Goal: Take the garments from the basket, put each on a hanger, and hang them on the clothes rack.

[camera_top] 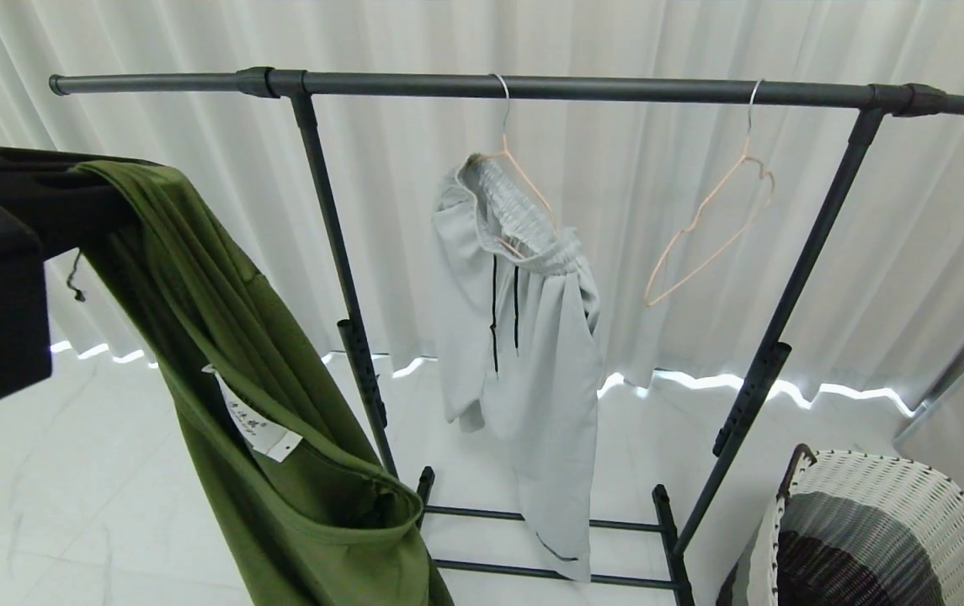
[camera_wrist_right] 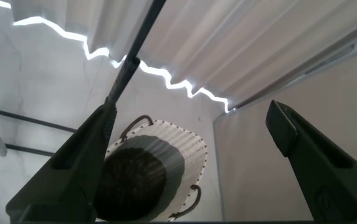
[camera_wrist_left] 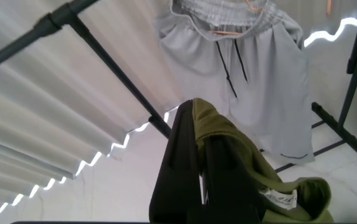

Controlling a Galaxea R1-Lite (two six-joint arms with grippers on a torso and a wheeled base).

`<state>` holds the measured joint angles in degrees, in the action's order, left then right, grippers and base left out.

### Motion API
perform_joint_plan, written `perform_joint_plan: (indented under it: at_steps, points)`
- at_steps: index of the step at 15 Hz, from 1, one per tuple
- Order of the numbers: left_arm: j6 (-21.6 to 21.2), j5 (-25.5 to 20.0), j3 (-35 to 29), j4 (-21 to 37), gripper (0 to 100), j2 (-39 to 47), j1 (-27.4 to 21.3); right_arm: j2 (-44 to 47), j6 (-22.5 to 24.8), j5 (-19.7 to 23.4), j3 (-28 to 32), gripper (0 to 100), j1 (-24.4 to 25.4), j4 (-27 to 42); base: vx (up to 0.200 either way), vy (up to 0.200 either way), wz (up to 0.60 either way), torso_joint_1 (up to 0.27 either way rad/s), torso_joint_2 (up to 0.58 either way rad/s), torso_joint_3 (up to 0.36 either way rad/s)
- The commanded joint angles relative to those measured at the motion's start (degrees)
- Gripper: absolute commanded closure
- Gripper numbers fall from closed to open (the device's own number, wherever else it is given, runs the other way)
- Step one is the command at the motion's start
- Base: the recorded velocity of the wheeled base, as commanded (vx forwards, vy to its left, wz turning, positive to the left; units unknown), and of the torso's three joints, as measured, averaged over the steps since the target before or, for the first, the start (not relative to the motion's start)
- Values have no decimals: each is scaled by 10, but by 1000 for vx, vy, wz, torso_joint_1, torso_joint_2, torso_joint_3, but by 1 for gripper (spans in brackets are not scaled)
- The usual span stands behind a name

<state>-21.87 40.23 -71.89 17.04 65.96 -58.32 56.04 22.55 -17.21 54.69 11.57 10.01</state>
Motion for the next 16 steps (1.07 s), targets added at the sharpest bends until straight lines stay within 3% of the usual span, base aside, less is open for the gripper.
perform_joint_plan:
  at_steps: [1, 8, 13, 16]
  points:
    - [0, 0, 1, 0, 100, -3, 0, 1, 0, 0, -1, 0, -1, 0, 0, 0, 0, 217, -510, -295]
    - [0, 0, 1, 0, 100, 0, 0, 0, 7, 2, -17, 0, -4, -8, 0, 0, 0, 226, -531, -300]
    - [1, 0, 3, 0, 100, 3, 3, 3, 11, 9, -34, 0, -3, -39, 200, 0, 0, 261, -583, -317]
    - [1, 0, 3, 0, 100, 3, 3, 4, 10, 23, -41, 0, -3, -39, 200, 0, 0, 124, -214, -129]
